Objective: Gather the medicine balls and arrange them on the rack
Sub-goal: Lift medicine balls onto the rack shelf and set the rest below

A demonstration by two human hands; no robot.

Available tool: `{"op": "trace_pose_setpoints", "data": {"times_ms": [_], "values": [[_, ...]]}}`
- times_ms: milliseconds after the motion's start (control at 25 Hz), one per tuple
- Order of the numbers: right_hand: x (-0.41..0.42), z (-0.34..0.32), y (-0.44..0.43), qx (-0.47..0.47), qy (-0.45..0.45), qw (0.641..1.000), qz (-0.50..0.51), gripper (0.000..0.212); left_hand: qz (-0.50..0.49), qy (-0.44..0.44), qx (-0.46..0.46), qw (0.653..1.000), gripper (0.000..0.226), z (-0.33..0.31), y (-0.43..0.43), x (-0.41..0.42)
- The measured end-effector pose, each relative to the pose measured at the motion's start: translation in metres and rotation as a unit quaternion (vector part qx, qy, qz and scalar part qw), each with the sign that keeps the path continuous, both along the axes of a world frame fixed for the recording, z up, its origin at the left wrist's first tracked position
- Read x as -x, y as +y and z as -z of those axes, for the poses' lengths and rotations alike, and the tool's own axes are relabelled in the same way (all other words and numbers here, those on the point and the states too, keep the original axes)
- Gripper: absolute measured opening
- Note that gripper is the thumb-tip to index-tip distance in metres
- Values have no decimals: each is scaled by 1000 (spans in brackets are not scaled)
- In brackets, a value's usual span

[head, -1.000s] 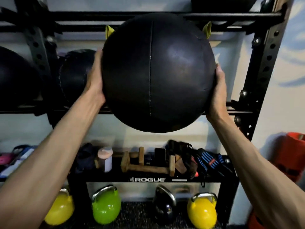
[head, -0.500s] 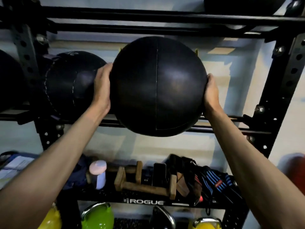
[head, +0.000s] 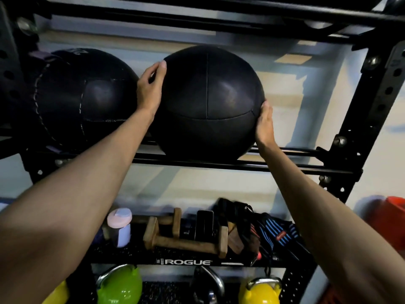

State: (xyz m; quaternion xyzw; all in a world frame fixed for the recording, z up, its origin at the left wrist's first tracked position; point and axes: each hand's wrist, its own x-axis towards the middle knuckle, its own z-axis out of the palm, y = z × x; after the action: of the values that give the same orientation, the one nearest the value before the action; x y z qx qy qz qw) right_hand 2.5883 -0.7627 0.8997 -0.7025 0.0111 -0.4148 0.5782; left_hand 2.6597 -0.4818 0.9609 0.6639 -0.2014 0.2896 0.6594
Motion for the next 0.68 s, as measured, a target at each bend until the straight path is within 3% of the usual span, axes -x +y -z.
{"op": "trace_pose_setpoints", "data": {"times_ms": [80, 160, 280, 400, 560, 680], "values": [[12, -2, 1, 18, 22, 1000, -1, 54, -29, -5, -4, 1000, 44, -4, -2, 14], [33, 3, 3, 39, 53, 997, 28, 50, -124, -26, -46, 991, 39, 7, -4, 38], [74, 37, 9, 109, 64, 985, 119, 33, -239, -202, -142, 939, 30, 60, -15, 84], [124, 93, 11, 213, 92, 961, 148, 24, -157, -301, -191, 921, 20, 132, -47, 122], [194, 170, -11, 313, 230, 907, 162, 26, 6, -198, -280, 939, 20, 227, -106, 160], [242, 224, -40, 342, 319, 871, 152, 22, 81, -106, -374, 918, 16, 290, -153, 193]]}}
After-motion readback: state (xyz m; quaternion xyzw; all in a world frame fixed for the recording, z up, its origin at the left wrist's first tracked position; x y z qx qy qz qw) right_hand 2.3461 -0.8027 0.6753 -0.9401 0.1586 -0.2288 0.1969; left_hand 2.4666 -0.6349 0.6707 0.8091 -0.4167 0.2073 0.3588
